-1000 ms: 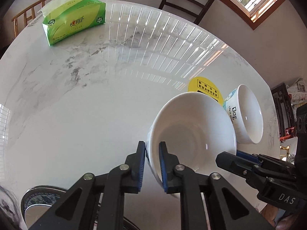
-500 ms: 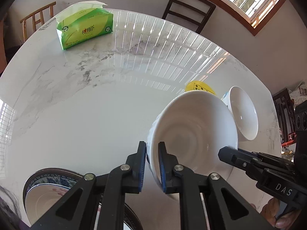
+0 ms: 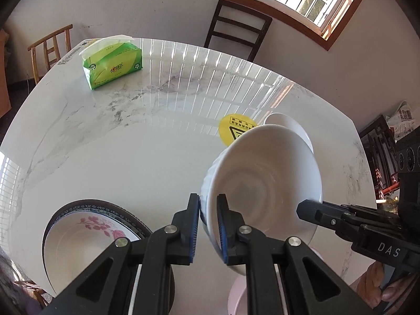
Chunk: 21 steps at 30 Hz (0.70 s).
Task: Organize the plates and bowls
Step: 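Lift the white bowl with the left gripper and carry it over the pink bowl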
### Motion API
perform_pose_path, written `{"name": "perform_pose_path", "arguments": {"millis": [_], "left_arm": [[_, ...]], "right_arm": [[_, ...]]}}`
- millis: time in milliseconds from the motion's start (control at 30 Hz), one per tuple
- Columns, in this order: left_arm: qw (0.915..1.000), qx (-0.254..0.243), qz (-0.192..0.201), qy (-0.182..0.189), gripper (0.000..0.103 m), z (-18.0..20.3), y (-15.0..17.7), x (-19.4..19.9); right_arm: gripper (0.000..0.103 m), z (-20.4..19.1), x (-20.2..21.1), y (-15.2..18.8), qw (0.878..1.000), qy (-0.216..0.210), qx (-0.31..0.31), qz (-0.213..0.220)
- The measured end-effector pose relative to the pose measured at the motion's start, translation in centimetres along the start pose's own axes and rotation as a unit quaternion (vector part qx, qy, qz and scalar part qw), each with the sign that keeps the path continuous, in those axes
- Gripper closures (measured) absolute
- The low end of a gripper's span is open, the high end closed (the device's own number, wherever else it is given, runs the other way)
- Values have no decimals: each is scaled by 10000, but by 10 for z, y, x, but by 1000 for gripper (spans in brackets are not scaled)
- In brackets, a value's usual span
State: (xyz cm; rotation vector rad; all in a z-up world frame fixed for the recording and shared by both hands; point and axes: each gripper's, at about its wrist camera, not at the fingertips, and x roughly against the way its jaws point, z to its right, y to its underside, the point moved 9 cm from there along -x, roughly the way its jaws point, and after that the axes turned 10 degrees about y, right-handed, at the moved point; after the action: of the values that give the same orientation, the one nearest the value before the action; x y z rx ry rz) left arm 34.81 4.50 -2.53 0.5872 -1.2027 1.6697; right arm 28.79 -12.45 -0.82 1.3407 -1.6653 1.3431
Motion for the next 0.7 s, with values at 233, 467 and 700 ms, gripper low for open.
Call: {"name": "perform_pose_path", "arguments": {"millis": [233, 467, 700], "left_arm": [[9996, -233, 107, 92, 89, 36, 21, 30], [9989, -440, 48, 177, 89, 66, 57, 46], [9981, -555, -139, 207, 88, 84, 95, 47]], "right_arm": [[89, 3, 36, 27, 9998, -11, 96, 170], [89, 11, 66, 59, 9995, 28, 171, 272], [89, 21, 74, 86, 9996, 31, 103, 280]]}}
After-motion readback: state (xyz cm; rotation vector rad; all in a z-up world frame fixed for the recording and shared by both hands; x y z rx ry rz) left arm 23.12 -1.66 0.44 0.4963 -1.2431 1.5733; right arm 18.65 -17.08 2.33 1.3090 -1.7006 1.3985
